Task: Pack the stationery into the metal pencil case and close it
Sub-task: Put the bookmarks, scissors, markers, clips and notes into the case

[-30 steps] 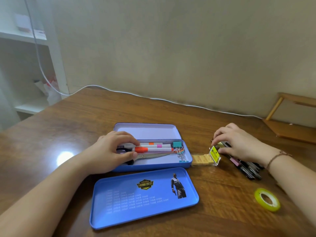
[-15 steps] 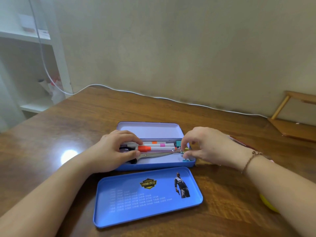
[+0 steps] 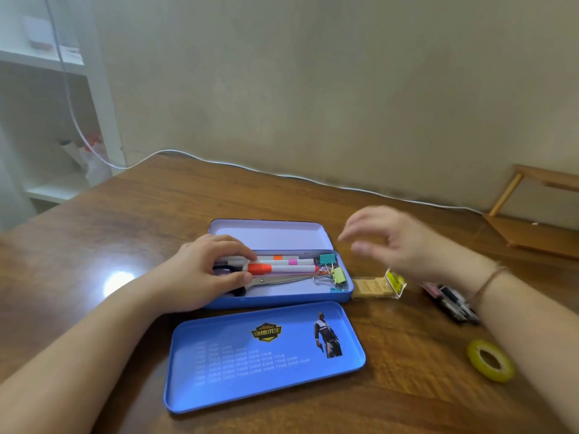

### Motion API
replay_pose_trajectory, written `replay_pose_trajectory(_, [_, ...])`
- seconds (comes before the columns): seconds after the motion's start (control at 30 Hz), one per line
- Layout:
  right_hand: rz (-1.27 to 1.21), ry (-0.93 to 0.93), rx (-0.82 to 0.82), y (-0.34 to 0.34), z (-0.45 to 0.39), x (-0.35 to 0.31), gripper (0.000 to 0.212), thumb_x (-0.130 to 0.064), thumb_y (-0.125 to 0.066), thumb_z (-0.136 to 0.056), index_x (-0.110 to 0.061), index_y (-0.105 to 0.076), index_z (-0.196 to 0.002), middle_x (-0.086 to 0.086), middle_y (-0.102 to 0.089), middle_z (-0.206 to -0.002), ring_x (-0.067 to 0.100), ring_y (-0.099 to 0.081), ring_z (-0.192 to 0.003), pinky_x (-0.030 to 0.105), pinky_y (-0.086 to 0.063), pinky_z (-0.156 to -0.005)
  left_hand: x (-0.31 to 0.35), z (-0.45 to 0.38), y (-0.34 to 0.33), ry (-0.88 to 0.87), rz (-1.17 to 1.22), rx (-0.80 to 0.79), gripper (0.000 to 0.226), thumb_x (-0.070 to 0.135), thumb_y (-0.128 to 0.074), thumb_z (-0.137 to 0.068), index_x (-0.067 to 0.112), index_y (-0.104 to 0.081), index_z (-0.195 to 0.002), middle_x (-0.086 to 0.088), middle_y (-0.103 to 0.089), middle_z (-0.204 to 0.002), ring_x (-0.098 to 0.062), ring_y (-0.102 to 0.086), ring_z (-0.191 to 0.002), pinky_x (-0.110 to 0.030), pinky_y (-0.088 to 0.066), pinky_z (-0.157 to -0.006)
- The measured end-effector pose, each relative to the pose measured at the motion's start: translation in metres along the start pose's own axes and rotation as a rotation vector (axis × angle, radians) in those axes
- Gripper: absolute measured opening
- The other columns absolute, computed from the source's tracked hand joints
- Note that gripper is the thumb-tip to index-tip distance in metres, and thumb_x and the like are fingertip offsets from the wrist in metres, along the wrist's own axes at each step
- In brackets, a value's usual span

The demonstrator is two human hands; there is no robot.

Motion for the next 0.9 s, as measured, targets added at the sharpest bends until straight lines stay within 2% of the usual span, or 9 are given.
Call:
replay_pose_trajectory(0.1, [-0.113,-0.197,0.221,0.056,0.027,0.039,0.033,-0.004,-0.064,-0.088,-0.036,-0.07,-0.093,-0.012,-0.069,-0.098,0.003,-0.06,-0.084,0.018,-0.044,-0.08,0.0,-0.001,0.0,-0.011,-0.005,-0.01,0.045,0.067,-0.053,-0.074,0.044,-0.064,-0.111,0.028,-0.062,-0.11,-0.007,-0.054,-0.111,-0.047,-0.041,-0.102])
replay_pose_trajectory(0.27, [0.207,-0.509,-0.162,0.053,0.093,0.104,0.041,-0.015,-0.073,-0.083,-0.052,-0.055,-0.082,-0.022,-0.063,-0.09,-0.003,-0.057,-0.082,0.024,-0.047,-0.075,0.001,-0.001,0.0,-0.014,-0.022,-0.017,0.045,0.068,-0.052,-0.075,0.044,-0.064,-0.111,0.026,-0.063,-0.109,-0.008,-0.054,-0.11,-0.048,-0.042,-0.101])
replay_pose_trajectory(0.37, [0.232,-0.615,-0.193,0.043,0.131,0.125,0.037,-0.025,-0.073,-0.082,-0.056,-0.053,-0.086,-0.02,-0.062,-0.102,0.007,-0.061,-0.087,0.031,-0.054,-0.079,0.002,0.0,0.0,-0.019,-0.019,-0.01,0.045,0.068,-0.053,-0.074,0.044,-0.064,-0.11,0.025,-0.064,-0.109,-0.007,-0.055,-0.109,-0.047,-0.043,-0.1])
replay_pose_trajectory(0.5, [0.176,-0.667,-0.104,0.036,0.158,0.137,0.033,-0.03,-0.072,-0.083,-0.055,-0.051,-0.086,-0.013,-0.063,-0.106,0.008,-0.059,-0.088,0.03,-0.052,-0.077,0.006,0.001,0.001,-0.029,0.0,0.007,0.045,0.067,-0.054,-0.072,0.041,-0.067,-0.106,0.024,-0.065,-0.106,-0.003,-0.056,-0.105,-0.04,-0.046,-0.096])
replay_pose_trajectory(0.6, [0.135,-0.586,0.033,0.029,0.159,0.133,0.024,-0.033,-0.068,-0.085,-0.053,-0.055,-0.086,-0.014,-0.065,-0.105,0.005,-0.058,-0.09,0.027,-0.048,-0.075,0.011,0.002,0.002,-0.043,0.019,0.007,0.036,0.066,-0.055,-0.071,0.05,-0.065,-0.101,0.032,-0.061,-0.109,0.0,-0.055,-0.106,-0.033,-0.046,-0.094])
replay_pose_trajectory(0.67, [0.137,-0.537,0.127,0.027,0.151,0.116,0.007,-0.053,-0.056,-0.086,-0.049,-0.059,-0.091,-0.017,-0.064,-0.103,0.008,-0.058,-0.096,0.031,-0.048,-0.079,0.012,0.003,0.002,-0.044,0.035,0.007,0.033,0.066,-0.056,-0.07,0.054,-0.063,-0.1,0.035,-0.059,-0.111,0.001,-0.056,-0.106,-0.03,-0.046,-0.093])
replay_pose_trajectory(0.73, [0.156,-0.478,0.155,0.021,0.141,0.101,0.049,-0.078,-0.038,-0.078,-0.043,-0.064,-0.1,-0.02,-0.061,-0.102,0.007,-0.054,-0.098,0.032,-0.048,-0.08,0.013,0.003,0.001,-0.038,0.058,-0.001,0.036,0.064,-0.058,-0.071,0.05,-0.065,-0.104,0.032,-0.061,-0.11,-0.001,-0.06,-0.102,-0.036,-0.049,-0.093])
replay_pose_trajectory(0.77, [0.206,-0.487,0.133,0.015,0.135,0.095,0.059,-0.082,-0.035,-0.075,-0.041,-0.065,-0.105,-0.021,-0.06,-0.103,0.006,-0.052,-0.098,0.031,-0.049,-0.077,0.013,0.004,0.001,-0.037,0.075,-0.008,0.039,0.063,-0.059,-0.072,0.048,-0.065,-0.107,0.029,-0.062,-0.109,-0.003,-0.063,-0.099,-0.039,-0.051,-0.092])
replay_pose_trajectory(0.9, [0.453,-0.48,0.093,0.0,0.115,0.074,0.045,-0.071,-0.054,-0.077,-0.04,-0.067,-0.107,-0.023,-0.06,-0.104,0.005,-0.05,-0.096,0.023,-0.044,-0.064,0.014,0.006,0.003,-0.035,0.074,0.003,0.041,0.066,-0.057,-0.07,0.046,-0.065,-0.106,0.034,-0.059,-0.109,-0.003,-0.062,-0.1,-0.039,-0.05,-0.094])
Point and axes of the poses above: each hand's wrist, its own z-axis away from the middle knuckle, its own y-axis out of the back of the hand, x = y × z, the point moved 6 cm from there along -z, towards the middle knuckle
